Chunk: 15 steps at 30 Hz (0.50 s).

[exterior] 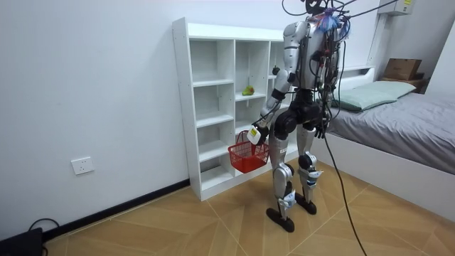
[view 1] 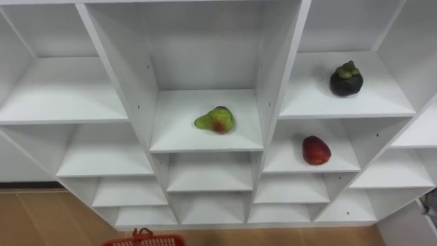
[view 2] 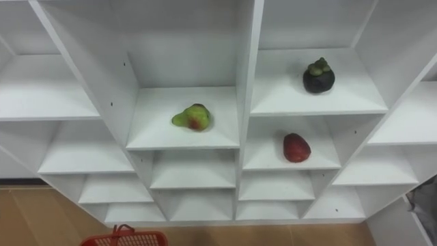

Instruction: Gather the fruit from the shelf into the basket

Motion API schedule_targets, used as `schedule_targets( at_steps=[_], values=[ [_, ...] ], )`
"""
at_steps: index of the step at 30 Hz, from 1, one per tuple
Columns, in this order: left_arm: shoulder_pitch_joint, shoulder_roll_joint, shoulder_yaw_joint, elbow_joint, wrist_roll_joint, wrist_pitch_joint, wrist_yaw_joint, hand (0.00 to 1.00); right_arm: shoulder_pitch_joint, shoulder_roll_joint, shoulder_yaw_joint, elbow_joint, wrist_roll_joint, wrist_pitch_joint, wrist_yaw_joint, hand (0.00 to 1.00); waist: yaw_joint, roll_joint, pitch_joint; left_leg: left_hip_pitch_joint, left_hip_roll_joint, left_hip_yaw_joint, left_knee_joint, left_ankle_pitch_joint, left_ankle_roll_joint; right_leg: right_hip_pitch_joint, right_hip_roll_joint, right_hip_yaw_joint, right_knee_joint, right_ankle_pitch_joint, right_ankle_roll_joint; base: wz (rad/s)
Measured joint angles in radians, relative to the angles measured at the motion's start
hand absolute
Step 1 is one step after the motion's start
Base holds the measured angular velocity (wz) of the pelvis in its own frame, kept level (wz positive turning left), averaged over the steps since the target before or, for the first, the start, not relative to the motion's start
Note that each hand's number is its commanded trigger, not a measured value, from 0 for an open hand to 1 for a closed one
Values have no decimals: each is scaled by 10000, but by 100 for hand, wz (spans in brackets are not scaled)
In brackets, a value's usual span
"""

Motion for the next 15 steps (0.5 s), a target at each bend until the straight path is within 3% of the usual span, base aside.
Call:
schedule_targets(
  at_steps=[10, 15],
  values=[
    [0, -1, -6, 9, -2, -24, 7, 100, -6, 0, 7, -47, -17, -265, -34, 0, 23, -11, 4, 27, 7, 3, 0, 1, 1, 10, 10, 18, 5, 24, -5, 0],
    [-64, 2, -32, 251, -10, -214, 57, 100, -13, -2, 27, -308, -6, -515, -204, 0, 17, -34, 16, 122, 9, 8, -19, 1, 1, 72, 16, 53, 10, 29, -6, 0]
  ],
)
